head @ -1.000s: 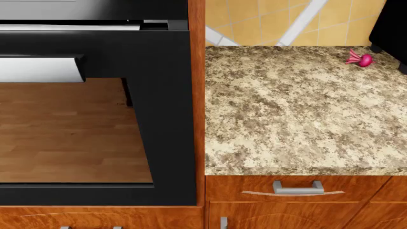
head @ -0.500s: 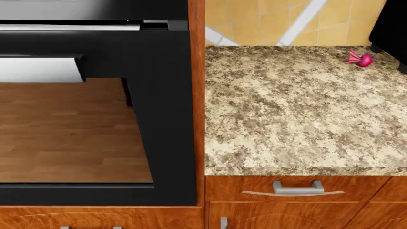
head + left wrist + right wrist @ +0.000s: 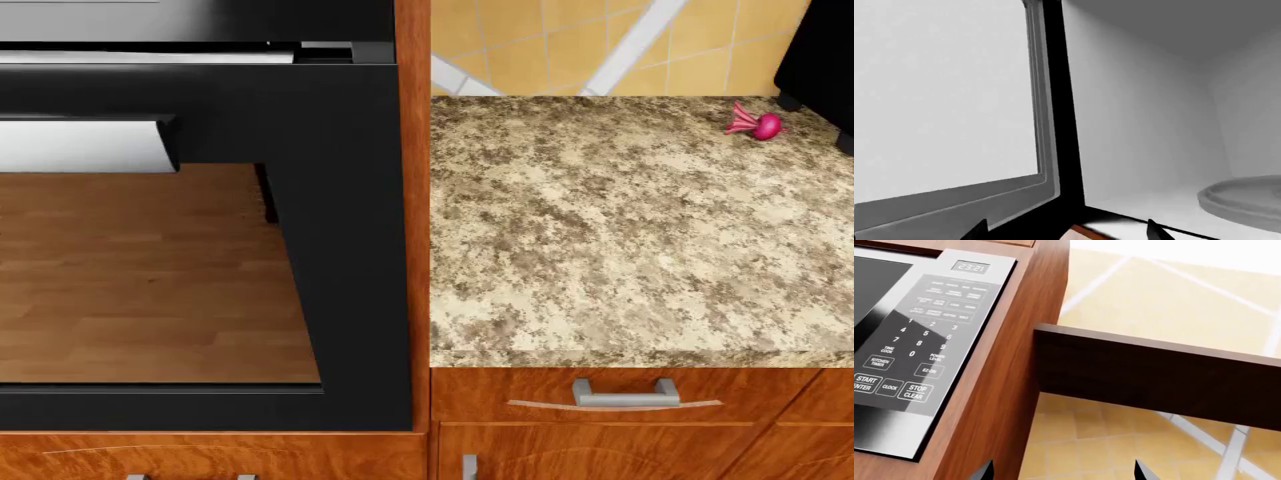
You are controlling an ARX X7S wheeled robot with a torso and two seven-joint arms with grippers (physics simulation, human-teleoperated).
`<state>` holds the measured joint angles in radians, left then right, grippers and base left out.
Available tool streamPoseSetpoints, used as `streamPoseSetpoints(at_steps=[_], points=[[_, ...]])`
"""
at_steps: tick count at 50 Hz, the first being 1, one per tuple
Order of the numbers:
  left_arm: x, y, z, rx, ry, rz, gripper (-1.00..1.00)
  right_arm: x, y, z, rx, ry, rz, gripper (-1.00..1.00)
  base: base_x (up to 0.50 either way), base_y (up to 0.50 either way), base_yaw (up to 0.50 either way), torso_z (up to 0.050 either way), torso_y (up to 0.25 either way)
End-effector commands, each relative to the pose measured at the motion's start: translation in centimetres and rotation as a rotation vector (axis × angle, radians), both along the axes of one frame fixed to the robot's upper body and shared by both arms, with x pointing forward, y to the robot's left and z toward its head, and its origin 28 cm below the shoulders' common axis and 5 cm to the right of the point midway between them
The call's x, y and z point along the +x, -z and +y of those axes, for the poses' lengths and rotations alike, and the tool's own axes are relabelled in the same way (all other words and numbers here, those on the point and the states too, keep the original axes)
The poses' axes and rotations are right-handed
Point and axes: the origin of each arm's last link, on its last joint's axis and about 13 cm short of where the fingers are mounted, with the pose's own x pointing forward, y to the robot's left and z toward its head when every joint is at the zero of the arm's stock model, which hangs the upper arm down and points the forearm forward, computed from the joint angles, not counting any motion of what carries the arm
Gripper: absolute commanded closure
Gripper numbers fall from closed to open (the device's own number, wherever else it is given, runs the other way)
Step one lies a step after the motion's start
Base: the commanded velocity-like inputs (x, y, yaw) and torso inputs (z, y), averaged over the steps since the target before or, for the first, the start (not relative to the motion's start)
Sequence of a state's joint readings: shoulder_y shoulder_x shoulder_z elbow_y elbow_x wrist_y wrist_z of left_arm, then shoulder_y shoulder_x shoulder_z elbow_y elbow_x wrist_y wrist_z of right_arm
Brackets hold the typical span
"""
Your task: Open the microwave door
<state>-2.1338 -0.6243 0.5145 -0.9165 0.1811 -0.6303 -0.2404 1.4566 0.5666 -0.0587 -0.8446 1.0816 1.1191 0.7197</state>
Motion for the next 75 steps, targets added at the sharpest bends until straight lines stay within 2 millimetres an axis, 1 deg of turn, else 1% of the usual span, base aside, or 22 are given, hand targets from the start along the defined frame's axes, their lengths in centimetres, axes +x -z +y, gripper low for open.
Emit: streamPoseSetpoints(at_steps=[1, 15, 18, 26, 32, 41, 46, 60, 68, 75], points=[[-2.0, 0.8, 3.0, -0.018, -0.116, 0.039, -1.0, 0.1, -0.1, 0.2, -0.007, -0.001, 0.001, -1.0, 0.0, 0.0, 0.0, 0.0, 0.0], [-5.2, -0.2, 6.1, -0.005, -0.242, 0.059, -1.0, 0.1, -0.3, 0.5, -0.016, -0.005, -0.001, -1.0, 0.0, 0.0, 0.0, 0.0, 0.0], [-6.0, 0.1, 7.0, -0.013, -0.279, 0.074, -1.0, 0.1, -0.3, 0.5, -0.018, -0.004, -0.001, -1.0, 0.0, 0.0, 0.0, 0.0, 0.0], [-9.8, 0.1, 8.8, -0.026, -0.377, 0.091, -1.0, 0.1, -0.4, 0.5, -0.024, 0.002, -0.004, -1.0, 0.0, 0.0, 0.0, 0.0, 0.0], [-12.6, 1.3, 10.7, -0.063, -0.48, 0.147, -1.0, 0.1, -0.4, 0.6, -0.026, 0.005, -0.002, -1.0, 0.0, 0.0, 0.0, 0.0, 0.0], [-18.2, 2.7, 12.5, -0.109, -0.643, 0.17, -1.0, 0.4, -0.6, 0.9, -0.038, 0.009, -0.001, -1.0, 0.0, 0.0, 0.0, 0.0, 0.001], [-20.9, 3.1, 12.7, -0.117, -0.717, 0.159, -1.0, 0.5, -0.9, 1.0, -0.042, 0.01, -0.004, -1.0, 0.0, 0.0, 0.0, 0.0, 0.0], [-26.0, 3.9, 12.2, -0.123, -0.825, 0.12, -1.0, 0.4, -1.5, 1.3, -0.051, 0.0, -0.017, -1.0, 0.0, 0.0, 0.0, 0.0, 0.0], [-28.7, 4.7, 11.8, -0.124, -0.882, 0.109, -1.0, 0.7, -1.7, 1.7, -0.055, -0.017, -0.022, -1.0, 0.0, 0.0, 0.0, 0.0, 0.0], [-30.2, 5.2, 11.5, -0.123, -0.908, 0.089, -1.0, 0.7, -1.8, 2.1, -0.058, -0.032, -0.026, -1.0, 0.0, 0.0, 0.0, 0.0, 0.0]])
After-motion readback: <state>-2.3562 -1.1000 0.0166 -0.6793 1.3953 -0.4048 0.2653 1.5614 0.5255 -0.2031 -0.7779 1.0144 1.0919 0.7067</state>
